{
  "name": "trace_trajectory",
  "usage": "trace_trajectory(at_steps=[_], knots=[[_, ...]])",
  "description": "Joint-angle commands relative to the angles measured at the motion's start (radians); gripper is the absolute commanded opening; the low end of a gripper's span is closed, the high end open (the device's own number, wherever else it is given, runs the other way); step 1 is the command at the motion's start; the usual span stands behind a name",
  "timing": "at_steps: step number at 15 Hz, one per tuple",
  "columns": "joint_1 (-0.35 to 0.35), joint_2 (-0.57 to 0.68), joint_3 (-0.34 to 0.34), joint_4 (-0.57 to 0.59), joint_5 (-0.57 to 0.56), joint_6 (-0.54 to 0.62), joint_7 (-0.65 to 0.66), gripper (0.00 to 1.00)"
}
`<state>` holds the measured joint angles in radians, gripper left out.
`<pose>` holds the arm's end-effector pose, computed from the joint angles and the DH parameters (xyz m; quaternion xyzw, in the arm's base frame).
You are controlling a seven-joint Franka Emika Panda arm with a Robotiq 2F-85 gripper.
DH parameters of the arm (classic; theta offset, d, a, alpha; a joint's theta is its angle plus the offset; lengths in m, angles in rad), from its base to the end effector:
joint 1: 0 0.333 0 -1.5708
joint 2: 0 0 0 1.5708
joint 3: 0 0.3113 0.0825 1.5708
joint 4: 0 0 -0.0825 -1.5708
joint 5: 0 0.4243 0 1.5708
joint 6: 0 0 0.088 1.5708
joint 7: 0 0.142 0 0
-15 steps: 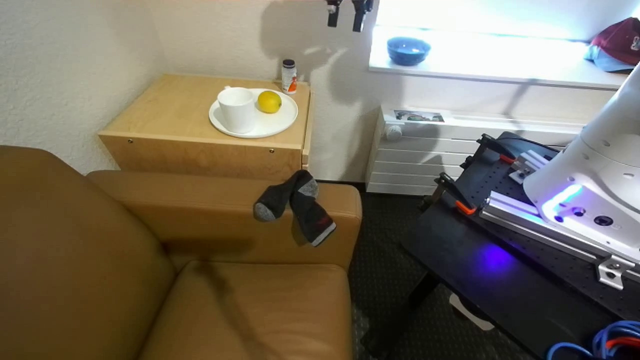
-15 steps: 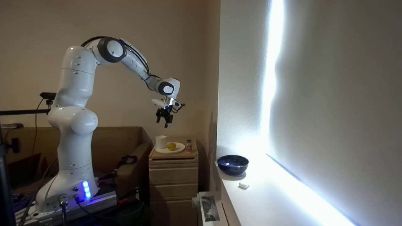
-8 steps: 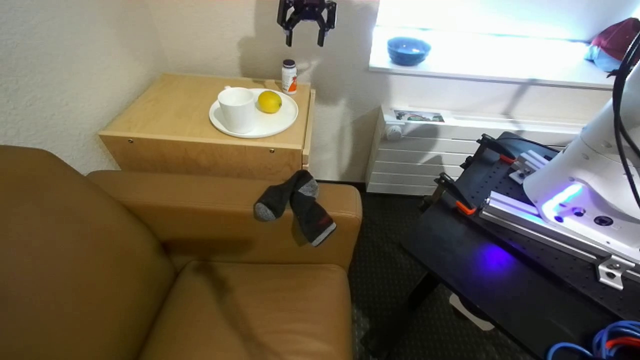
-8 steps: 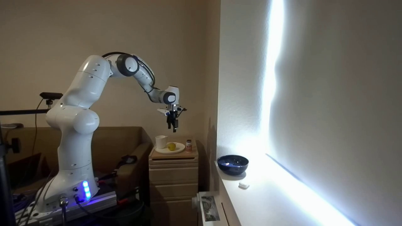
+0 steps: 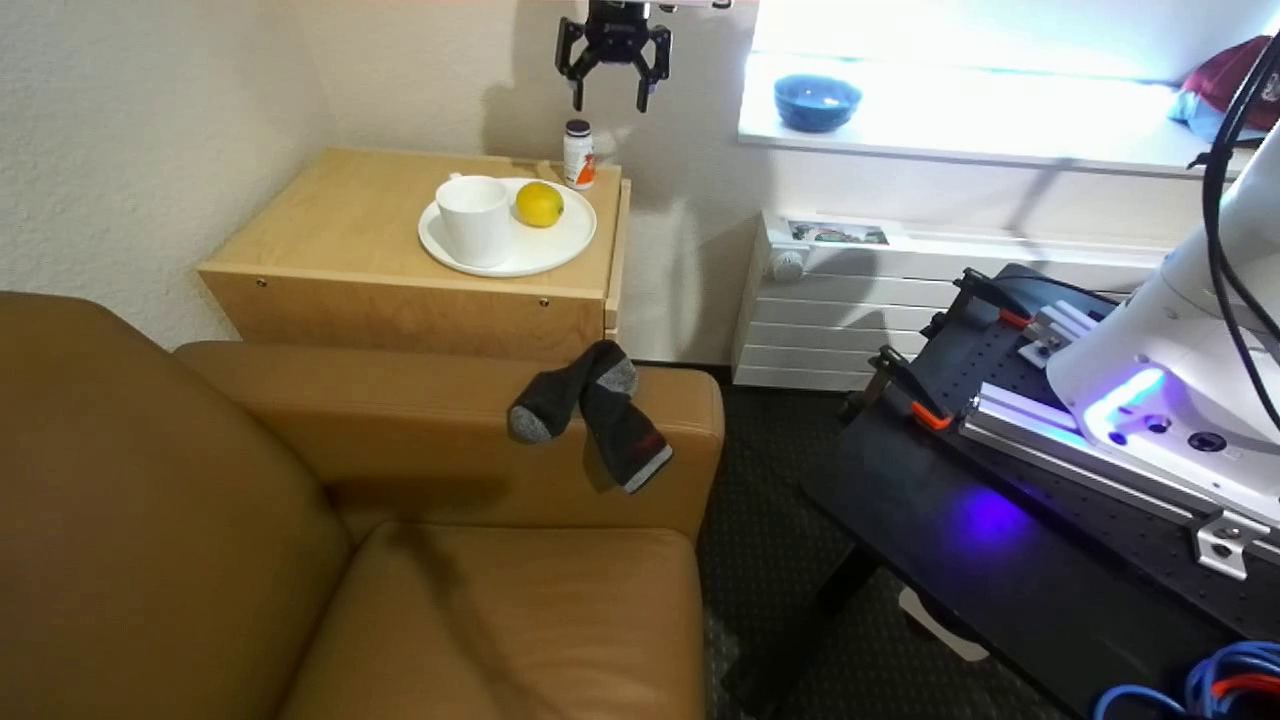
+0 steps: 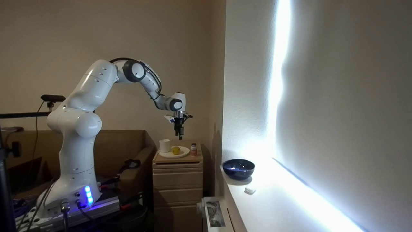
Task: Pick the bottle on the drawer and put it on the windowsill
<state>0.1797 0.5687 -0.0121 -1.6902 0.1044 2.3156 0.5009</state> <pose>0.7025 0.1241 0.2085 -0.9790 0.1984 -0.0150 0.0434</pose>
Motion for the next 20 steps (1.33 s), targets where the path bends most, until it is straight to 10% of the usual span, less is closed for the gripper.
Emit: trace_trajectory(at_steps=[1,12,20], knots=[[0.016,0.118,-0.042,0.088,0.008,0.109,0.139,1.00],[0.013,0.229,-0.071,0.183,0.019,0.263,0.328,1.00],[0.023,0.295,-0.101,0.368,-0.045,0.052,0.355,1.00]])
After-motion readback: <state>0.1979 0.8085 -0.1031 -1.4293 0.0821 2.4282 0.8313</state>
